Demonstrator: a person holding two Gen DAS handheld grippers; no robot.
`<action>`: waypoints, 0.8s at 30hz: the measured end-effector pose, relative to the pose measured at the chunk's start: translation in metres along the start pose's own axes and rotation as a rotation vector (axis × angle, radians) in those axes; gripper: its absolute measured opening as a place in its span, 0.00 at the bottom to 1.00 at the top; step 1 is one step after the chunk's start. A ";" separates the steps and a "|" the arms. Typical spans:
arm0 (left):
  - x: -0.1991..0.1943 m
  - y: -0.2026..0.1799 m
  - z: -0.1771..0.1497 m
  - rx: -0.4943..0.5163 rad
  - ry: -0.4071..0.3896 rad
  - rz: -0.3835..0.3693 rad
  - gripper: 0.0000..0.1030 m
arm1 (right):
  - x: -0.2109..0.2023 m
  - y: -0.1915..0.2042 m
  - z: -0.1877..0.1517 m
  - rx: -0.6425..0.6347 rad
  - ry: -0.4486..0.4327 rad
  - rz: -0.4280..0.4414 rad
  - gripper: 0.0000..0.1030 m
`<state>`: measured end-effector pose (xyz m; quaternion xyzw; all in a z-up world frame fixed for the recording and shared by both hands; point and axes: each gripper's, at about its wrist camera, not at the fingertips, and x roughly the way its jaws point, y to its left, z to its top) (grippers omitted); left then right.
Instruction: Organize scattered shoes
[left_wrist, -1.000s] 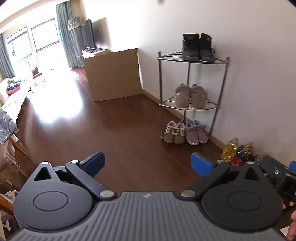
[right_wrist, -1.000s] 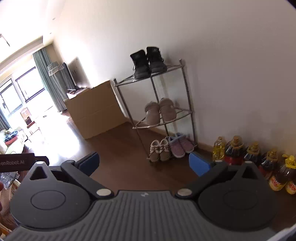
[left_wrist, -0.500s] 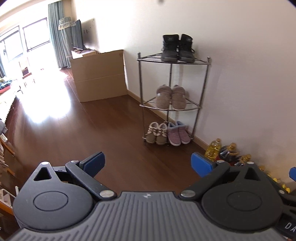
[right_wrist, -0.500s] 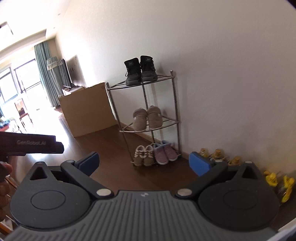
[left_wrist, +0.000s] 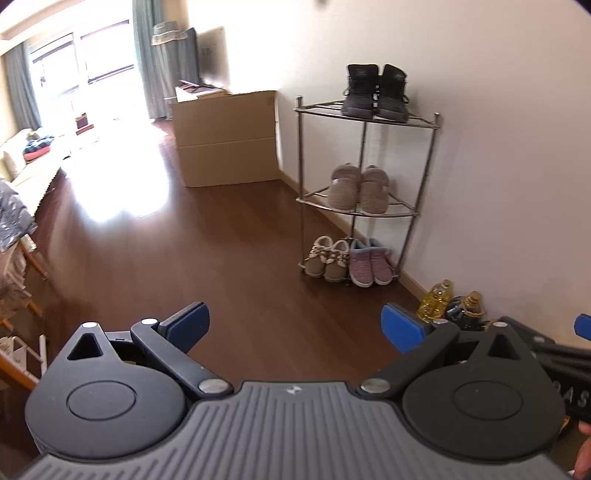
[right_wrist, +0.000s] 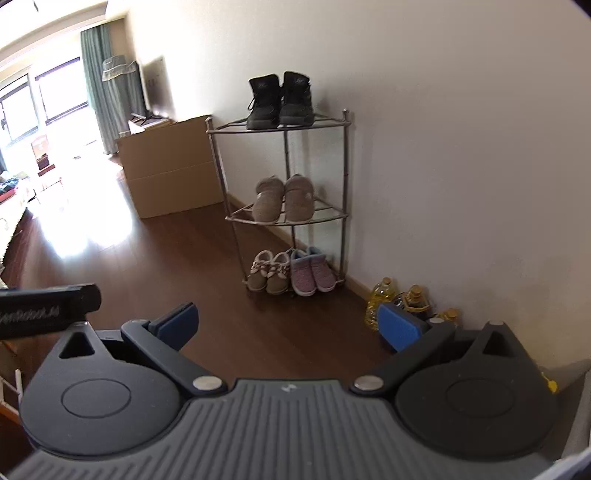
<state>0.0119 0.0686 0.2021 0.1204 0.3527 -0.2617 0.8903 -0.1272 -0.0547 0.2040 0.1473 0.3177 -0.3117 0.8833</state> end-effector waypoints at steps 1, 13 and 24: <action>-0.001 -0.001 -0.002 -0.006 0.001 0.011 0.98 | 0.003 -0.001 0.001 -0.003 0.005 0.004 0.99; 0.000 -0.004 -0.013 -0.040 0.050 0.076 0.98 | 0.032 0.002 0.013 -0.034 0.092 0.055 0.99; 0.032 -0.012 0.008 0.028 0.082 0.008 0.98 | 0.041 -0.002 0.022 0.009 0.089 -0.003 0.99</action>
